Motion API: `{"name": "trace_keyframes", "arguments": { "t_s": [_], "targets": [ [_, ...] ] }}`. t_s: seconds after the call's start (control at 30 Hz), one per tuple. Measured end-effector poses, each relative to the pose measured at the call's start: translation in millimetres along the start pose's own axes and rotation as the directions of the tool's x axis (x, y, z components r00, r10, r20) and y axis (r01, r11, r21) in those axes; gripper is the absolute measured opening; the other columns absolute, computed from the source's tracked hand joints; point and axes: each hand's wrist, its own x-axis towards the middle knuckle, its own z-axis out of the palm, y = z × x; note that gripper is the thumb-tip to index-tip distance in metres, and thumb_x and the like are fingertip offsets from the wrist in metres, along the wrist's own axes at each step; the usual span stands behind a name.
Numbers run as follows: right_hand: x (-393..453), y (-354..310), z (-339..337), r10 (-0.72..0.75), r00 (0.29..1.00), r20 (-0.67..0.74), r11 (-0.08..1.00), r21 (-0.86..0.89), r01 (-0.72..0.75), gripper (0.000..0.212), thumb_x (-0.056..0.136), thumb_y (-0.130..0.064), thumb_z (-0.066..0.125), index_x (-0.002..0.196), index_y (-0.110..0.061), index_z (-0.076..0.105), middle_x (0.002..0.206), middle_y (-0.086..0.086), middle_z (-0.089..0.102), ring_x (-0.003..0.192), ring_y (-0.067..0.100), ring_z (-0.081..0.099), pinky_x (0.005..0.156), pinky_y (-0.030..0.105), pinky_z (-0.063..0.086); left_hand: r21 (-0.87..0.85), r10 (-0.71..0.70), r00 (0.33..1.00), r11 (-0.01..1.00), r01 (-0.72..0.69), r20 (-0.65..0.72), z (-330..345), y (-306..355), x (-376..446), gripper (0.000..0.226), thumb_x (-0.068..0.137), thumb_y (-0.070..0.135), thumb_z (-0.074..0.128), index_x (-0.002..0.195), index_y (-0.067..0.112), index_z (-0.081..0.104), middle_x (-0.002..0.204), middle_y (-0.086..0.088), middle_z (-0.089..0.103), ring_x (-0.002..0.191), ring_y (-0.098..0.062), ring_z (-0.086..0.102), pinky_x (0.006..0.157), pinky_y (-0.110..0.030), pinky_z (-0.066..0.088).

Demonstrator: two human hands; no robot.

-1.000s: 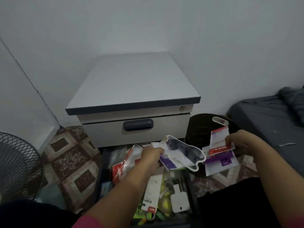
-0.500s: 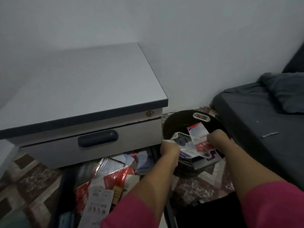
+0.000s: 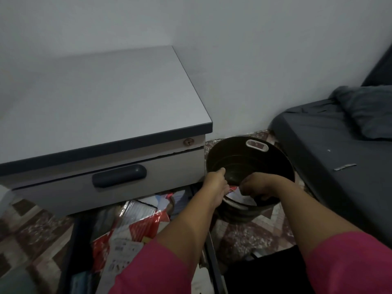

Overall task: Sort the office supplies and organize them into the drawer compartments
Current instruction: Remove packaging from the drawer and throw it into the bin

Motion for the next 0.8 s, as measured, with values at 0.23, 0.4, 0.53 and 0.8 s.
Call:
{"name": "trace_keyframes", "arguments": {
  "t_s": [0.23, 0.4, 0.53, 0.8],
  "targets": [
    [-25.2, -24.0, 24.0, 0.077, 0.963, 0.257, 0.954, -0.301, 0.005, 0.044, 0.102, -0.025, 0.041, 0.145, -0.013, 0.037, 0.146, 0.011, 0.040, 0.133, 0.024, 0.041, 0.074, 0.024, 0.044, -0.012, 0.037, 0.998, 0.999, -0.036, 0.056, -39.7, -9.0, -34.2, 0.049, 0.103, 0.021, 0.041, 0.146, 0.001, 0.028, 0.139, -0.028, 0.045, 0.125, -0.035, 0.050, 0.103, -0.036, 0.043],
    [-20.8, -4.5, 31.2, 0.220, 0.926, 0.307, 0.920, -0.380, -0.093, 0.036, 0.097, -0.032, 0.052, 0.129, -0.016, 0.049, 0.111, 0.007, 0.057, 0.094, 0.024, 0.058, 0.066, 0.030, 0.048, -0.054, 0.063, 0.996, 0.997, -0.061, 0.055, -77.3, -23.4, -68.3, 0.043, 0.100, 0.019, 0.047, 0.139, 0.002, 0.039, 0.122, -0.024, 0.058, 0.111, -0.031, 0.058, 0.093, -0.033, 0.049],
    [-24.2, 9.8, 37.4, 0.276, 0.910, 0.311, 0.896, -0.425, -0.127, 0.031, 0.093, -0.036, 0.055, 0.118, -0.017, 0.056, 0.100, 0.005, 0.059, 0.079, 0.020, 0.055, 0.061, 0.030, 0.048, -0.032, 0.070, 0.997, 0.997, -0.069, 0.042, -112.4, -41.6, -99.2, 0.043, 0.099, 0.017, 0.049, 0.137, 0.001, 0.041, 0.115, -0.022, 0.061, 0.105, -0.028, 0.062, 0.092, -0.032, 0.051],
    [-45.8, -10.3, 69.9, 0.225, 0.963, 0.147, 0.854, -0.505, -0.123, 0.049, 0.093, -0.025, 0.057, 0.135, -0.003, 0.046, 0.103, 0.014, 0.061, 0.075, 0.022, 0.059, 0.070, 0.034, 0.050, 0.185, 0.104, 0.987, 0.979, -0.079, -0.126, -192.6, -61.5, -155.6, 0.017, 0.098, 0.016, 0.052, 0.110, 0.006, 0.058, 0.100, -0.016, 0.065, 0.091, -0.027, 0.064, 0.072, -0.030, 0.054]
  ]
}}
